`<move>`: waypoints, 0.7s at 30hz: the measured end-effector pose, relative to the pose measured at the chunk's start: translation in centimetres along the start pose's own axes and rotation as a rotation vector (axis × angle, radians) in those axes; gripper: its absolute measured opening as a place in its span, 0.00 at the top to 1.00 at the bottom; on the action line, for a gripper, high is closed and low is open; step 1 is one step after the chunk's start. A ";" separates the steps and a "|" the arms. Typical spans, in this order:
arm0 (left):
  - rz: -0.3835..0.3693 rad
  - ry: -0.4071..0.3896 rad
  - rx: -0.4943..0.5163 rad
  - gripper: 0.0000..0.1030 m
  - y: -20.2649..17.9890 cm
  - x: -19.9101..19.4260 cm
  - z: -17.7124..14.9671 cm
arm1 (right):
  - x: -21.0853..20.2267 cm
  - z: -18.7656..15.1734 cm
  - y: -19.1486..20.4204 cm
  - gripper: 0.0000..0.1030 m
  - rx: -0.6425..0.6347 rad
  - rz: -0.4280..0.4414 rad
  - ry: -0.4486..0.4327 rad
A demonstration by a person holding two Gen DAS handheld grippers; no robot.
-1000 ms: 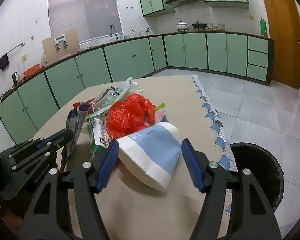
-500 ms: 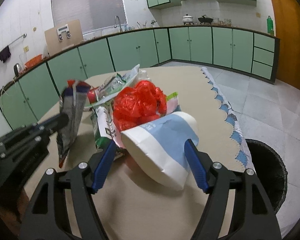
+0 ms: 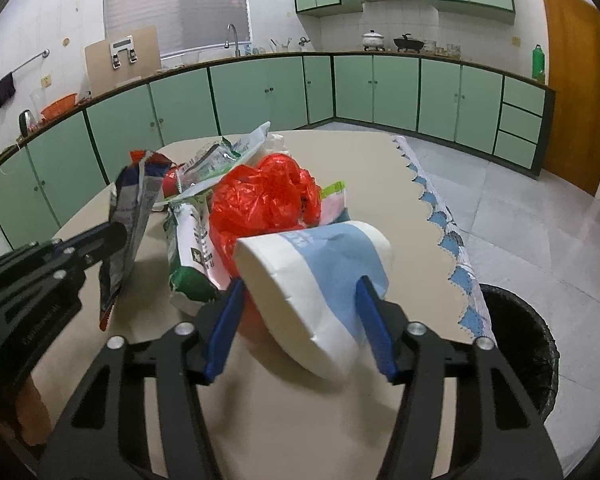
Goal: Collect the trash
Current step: 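Lift the chip bag and paper cup and carry them over the bin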
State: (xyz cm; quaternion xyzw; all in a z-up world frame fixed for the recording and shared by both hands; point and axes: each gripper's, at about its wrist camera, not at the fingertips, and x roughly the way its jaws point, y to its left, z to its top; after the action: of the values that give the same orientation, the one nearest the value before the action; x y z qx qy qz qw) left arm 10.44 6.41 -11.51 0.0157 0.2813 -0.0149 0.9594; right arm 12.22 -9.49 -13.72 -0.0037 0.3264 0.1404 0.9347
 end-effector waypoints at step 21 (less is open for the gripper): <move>0.017 0.023 0.034 0.95 -1.1 0.6 0.0 | -1.4 -0.1 -4.8 0.65 0.146 -0.024 0.020</move>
State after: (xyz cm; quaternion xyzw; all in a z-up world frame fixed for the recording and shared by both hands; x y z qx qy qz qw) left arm 10.85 5.29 -11.85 0.0345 0.2920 -0.0114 0.9557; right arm 12.38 -14.43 -13.34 0.0595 0.3448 0.1050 0.9309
